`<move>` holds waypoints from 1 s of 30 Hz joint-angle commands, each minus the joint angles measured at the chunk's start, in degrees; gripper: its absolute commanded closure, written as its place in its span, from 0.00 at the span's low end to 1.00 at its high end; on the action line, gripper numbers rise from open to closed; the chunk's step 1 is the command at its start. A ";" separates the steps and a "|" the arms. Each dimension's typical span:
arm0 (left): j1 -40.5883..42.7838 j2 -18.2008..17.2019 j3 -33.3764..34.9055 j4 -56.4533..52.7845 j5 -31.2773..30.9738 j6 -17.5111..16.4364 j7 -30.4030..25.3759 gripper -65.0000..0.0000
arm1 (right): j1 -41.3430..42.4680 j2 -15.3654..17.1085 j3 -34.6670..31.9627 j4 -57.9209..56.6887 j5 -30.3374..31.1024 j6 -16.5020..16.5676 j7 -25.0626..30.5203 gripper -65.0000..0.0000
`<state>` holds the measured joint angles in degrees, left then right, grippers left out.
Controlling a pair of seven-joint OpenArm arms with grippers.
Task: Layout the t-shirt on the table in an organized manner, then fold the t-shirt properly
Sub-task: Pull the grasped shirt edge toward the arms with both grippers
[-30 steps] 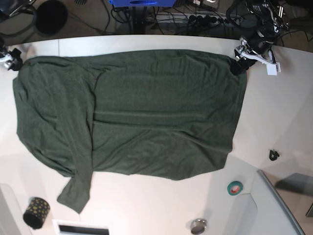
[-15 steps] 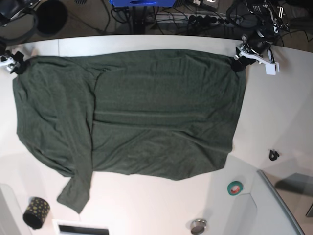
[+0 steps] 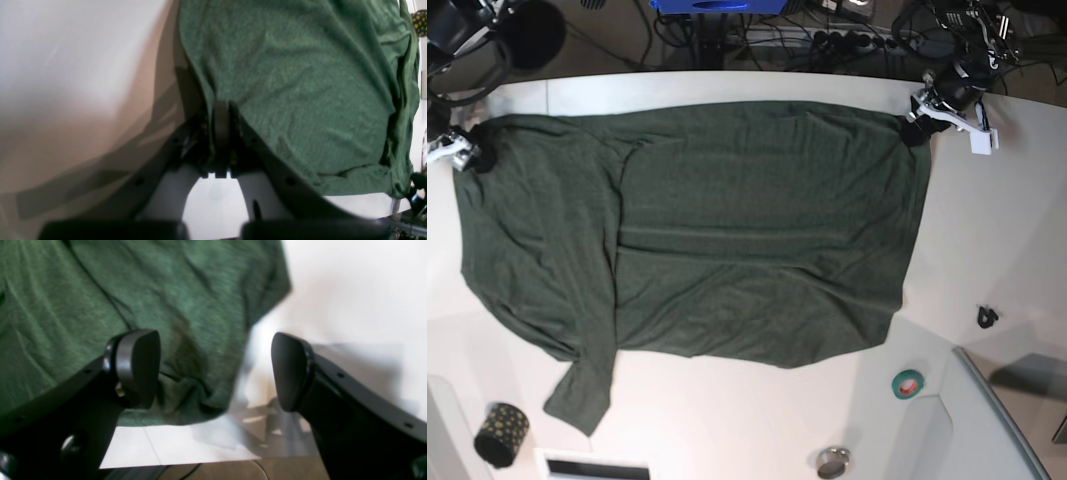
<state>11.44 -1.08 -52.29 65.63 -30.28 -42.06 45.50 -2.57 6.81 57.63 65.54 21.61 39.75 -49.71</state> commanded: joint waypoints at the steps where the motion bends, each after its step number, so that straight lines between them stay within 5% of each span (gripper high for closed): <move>1: 0.82 -0.28 -0.06 -0.09 4.39 2.06 3.16 1.00 | -0.03 0.00 0.09 0.44 -0.02 0.25 -0.97 0.25; 4: 0.82 -0.28 -0.06 -0.09 4.39 2.06 3.16 1.00 | -0.11 -0.08 -0.35 0.26 -0.02 0.25 -1.23 0.38; 9: 0.82 -0.28 -0.06 0.00 4.39 2.06 3.16 1.00 | -0.20 -0.17 -0.44 0.26 -0.20 0.25 -1.32 0.98; 23: 6.62 -1.34 -0.59 16.62 4.22 2.06 9.76 1.00 | -2.93 -0.08 -0.53 13.63 -0.37 0.25 -11.25 0.99; 30: 6.89 -1.25 -0.50 16.70 4.30 2.06 9.76 1.00 | -4.16 0.00 -0.53 13.98 -0.46 0.25 -11.34 0.99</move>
<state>18.11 -1.45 -52.66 81.58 -25.52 -39.90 55.96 -6.74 5.65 56.93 78.32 20.62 39.92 -61.76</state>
